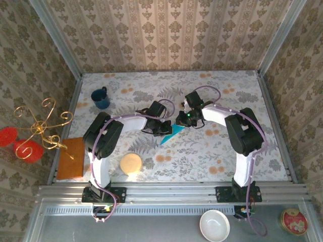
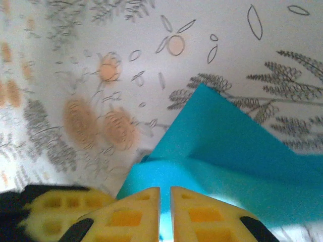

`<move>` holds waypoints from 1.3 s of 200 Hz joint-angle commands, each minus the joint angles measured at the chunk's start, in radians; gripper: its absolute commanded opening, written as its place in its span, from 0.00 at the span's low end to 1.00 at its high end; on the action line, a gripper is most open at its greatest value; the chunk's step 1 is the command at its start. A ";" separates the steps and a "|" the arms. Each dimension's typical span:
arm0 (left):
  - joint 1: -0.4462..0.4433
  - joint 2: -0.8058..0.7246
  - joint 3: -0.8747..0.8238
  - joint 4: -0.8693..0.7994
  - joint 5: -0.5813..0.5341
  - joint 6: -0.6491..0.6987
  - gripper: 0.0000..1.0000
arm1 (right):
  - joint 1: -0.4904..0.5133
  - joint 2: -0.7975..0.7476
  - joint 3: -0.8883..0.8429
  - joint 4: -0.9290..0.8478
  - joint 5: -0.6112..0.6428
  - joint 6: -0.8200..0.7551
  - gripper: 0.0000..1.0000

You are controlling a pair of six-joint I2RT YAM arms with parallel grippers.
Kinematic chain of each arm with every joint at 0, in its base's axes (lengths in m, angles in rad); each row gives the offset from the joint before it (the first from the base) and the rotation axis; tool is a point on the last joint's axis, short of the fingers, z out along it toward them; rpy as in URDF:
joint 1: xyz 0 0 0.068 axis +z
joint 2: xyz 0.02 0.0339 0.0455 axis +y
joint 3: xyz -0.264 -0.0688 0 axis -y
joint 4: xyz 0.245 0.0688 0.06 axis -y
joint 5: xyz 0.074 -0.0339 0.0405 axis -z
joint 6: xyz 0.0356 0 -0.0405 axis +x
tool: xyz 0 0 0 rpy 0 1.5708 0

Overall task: Fold a paper plane with a square sheet of paper (pick it up from the middle)
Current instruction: Fold the wing for the fifth time at the center of the table.

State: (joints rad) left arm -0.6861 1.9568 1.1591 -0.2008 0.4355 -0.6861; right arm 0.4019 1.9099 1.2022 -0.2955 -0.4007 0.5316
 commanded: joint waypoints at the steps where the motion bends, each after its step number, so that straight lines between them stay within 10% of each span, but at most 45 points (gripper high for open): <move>1: 0.001 0.034 -0.016 -0.106 -0.079 -0.021 0.00 | 0.000 -0.059 -0.067 0.063 -0.044 0.033 0.15; 93: 0.001 0.052 -0.025 -0.139 -0.093 -0.016 0.00 | 0.027 0.035 -0.083 0.098 -0.064 0.069 0.11; 260: 0.025 0.051 -0.099 -0.148 -0.099 0.005 0.00 | -0.230 0.051 -0.025 0.120 -0.009 0.071 0.10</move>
State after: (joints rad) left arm -0.6796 1.9377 1.1046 -0.1387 0.4370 -0.6888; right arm 0.1825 1.9953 1.1683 -0.1627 -0.4995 0.6277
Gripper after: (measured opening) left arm 0.049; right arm 0.104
